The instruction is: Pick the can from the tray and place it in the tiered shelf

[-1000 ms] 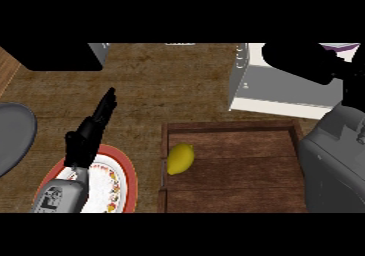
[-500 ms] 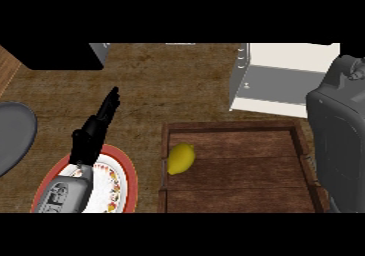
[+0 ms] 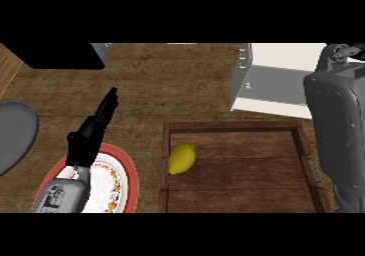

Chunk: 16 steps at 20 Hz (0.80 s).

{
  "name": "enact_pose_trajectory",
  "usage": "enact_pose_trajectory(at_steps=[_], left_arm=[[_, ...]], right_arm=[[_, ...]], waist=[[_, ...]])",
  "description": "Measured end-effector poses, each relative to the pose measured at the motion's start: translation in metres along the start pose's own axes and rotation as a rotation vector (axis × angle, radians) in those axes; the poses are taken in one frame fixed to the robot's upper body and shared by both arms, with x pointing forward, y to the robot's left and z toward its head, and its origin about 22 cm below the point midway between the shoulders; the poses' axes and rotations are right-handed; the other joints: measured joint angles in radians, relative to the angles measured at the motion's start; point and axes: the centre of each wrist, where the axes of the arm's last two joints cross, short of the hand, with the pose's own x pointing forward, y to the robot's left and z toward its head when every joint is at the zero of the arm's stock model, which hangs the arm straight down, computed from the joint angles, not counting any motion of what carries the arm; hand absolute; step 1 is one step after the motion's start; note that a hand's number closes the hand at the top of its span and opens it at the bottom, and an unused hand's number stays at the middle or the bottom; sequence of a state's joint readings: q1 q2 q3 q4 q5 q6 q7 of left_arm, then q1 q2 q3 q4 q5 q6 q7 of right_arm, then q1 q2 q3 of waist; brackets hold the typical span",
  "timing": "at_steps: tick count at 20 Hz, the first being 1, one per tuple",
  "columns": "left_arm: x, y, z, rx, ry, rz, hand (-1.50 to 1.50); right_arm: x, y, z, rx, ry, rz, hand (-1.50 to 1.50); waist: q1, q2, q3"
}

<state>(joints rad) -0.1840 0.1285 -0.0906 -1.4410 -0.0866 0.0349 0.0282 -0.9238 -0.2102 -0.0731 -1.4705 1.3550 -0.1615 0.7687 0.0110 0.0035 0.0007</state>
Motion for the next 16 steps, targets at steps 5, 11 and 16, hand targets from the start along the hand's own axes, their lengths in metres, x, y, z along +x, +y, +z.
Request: enact_pose_trajectory(at_steps=[5, 11, 16], left_arm=[[-0.003, 0.002, 0.000, 0.004, 0.001, -0.001, 0.00], [-0.003, -0.003, -0.002, 0.003, 0.005, -0.001, 0.00], [-0.003, 0.001, -0.003, 0.008, 0.004, -0.002, 0.00]], right_arm=[[-0.023, 0.013, -0.012, -0.026, 0.036, -0.174, 1.50], [-0.036, 0.019, -0.026, -0.028, 0.040, -0.242, 1.50], [-0.067, 0.030, -0.032, -0.036, 0.087, -0.138, -1.50]], waist=[[0.000, 0.000, 0.000], [-0.004, -0.002, 0.000], [-0.008, -0.003, -0.001]])
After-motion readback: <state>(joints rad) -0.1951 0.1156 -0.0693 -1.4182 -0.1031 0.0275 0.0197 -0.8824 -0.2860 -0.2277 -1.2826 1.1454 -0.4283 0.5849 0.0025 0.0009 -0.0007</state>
